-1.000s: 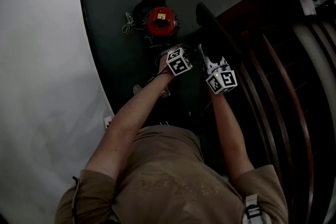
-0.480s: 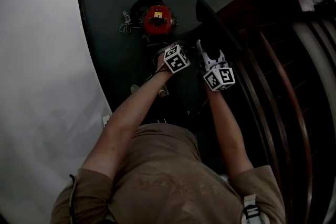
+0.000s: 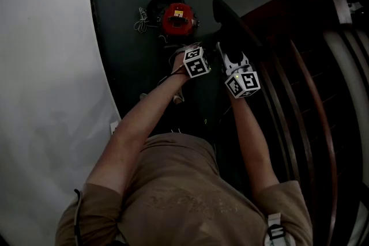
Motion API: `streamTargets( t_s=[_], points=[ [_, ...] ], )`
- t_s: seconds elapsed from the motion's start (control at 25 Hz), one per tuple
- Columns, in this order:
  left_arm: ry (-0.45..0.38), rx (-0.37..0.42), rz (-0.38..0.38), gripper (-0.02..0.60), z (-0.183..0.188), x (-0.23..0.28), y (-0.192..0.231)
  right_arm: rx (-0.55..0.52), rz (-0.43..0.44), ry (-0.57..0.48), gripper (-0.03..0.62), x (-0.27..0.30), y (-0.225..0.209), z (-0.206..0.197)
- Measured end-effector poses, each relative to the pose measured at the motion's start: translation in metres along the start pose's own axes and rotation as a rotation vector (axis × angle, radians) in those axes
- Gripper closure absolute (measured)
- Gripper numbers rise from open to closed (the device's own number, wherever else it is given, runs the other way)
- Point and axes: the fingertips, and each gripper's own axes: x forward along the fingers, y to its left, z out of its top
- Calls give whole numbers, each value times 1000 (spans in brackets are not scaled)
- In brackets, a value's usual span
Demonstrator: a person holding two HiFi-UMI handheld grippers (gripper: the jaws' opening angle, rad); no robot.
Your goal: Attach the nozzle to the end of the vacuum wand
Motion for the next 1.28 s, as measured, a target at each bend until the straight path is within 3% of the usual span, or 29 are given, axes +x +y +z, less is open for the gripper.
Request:
streamTargets(
  t_s=[0.16,0.36,0.6,0.84,1.04,1.16,1.28],
  points=[
    [-46,-83,23,437,-13,-5,5,90,-40,-57,407,-1,5,-1],
    [-57,-65,18,436,-24,-16,0,65,-65,-101,407,-2,21,-4],
    [-88,-92,16,436,-36,-29,5,61,38,-2,406,16,43,-12],
    [-73,-128,15,433,-50,-36,5,49,62,40,405,24,59,-19],
    [-172,-251,48,398,-79,-70,-10,-25,125,116,405,34,93,-40],
    [-230,-271,105,391,-111,-105,-20,-92,166,150,405,51,121,-50],
    [-264,-404,232,391,-168,-167,-16,-133,221,183,405,81,165,-66]
  ],
)
